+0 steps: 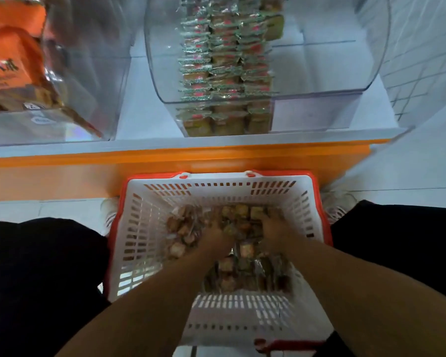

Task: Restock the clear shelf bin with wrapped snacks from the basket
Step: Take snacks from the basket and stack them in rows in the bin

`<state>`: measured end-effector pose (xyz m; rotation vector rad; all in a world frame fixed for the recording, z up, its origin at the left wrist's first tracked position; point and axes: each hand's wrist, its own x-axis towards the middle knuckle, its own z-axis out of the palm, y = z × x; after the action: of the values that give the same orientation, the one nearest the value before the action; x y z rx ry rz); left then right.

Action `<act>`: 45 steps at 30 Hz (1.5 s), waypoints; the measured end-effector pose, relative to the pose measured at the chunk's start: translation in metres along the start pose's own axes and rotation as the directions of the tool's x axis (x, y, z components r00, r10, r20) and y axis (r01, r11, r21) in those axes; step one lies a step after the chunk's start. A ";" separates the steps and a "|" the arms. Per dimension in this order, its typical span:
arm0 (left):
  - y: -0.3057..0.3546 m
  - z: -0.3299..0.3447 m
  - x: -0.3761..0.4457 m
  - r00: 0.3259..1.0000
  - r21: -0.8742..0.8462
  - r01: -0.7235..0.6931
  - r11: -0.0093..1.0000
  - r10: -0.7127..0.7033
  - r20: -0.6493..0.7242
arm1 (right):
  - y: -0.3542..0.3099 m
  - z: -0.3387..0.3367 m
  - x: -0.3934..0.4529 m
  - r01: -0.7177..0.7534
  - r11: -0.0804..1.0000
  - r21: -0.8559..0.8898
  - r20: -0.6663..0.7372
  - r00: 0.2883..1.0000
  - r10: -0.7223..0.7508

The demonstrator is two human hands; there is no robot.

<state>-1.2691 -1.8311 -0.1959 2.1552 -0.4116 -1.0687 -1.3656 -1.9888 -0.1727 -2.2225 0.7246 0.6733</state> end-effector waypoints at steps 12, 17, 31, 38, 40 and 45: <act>-0.017 0.001 0.024 0.919 -0.101 0.395 0.913 -0.393 0.041 | 0.009 0.021 0.029 -0.091 0.986 -0.139 -0.040 0.995 0.086; -0.019 0.002 0.020 0.946 -0.271 0.319 0.908 -0.285 0.156 | 0.016 0.024 0.024 -0.032 0.982 -0.187 0.008 0.999 0.034; -0.010 -0.015 0.008 0.944 -0.179 0.291 0.940 -0.252 0.212 | 0.006 0.016 0.028 0.036 0.976 0.214 0.078 0.996 -0.054; 0.007 -0.061 -0.007 0.829 -0.320 0.515 0.795 -0.366 0.424 | -0.042 -0.020 0.014 -0.037 0.951 0.307 0.211 0.977 -0.030; 0.026 -0.078 -0.014 0.815 -0.302 0.503 0.810 -0.327 0.479 | -0.068 -0.042 0.007 -0.002 0.978 0.208 0.317 0.946 -0.065; 0.080 -0.138 -0.049 0.719 -0.323 0.493 0.808 -0.170 0.674 | -0.141 -0.113 -0.046 0.226 0.971 0.084 0.350 0.905 -0.241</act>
<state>-1.1881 -1.8012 -0.0527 1.4039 0.0075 -1.8860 -1.2774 -1.9740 -0.0092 -2.0254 0.2795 0.8994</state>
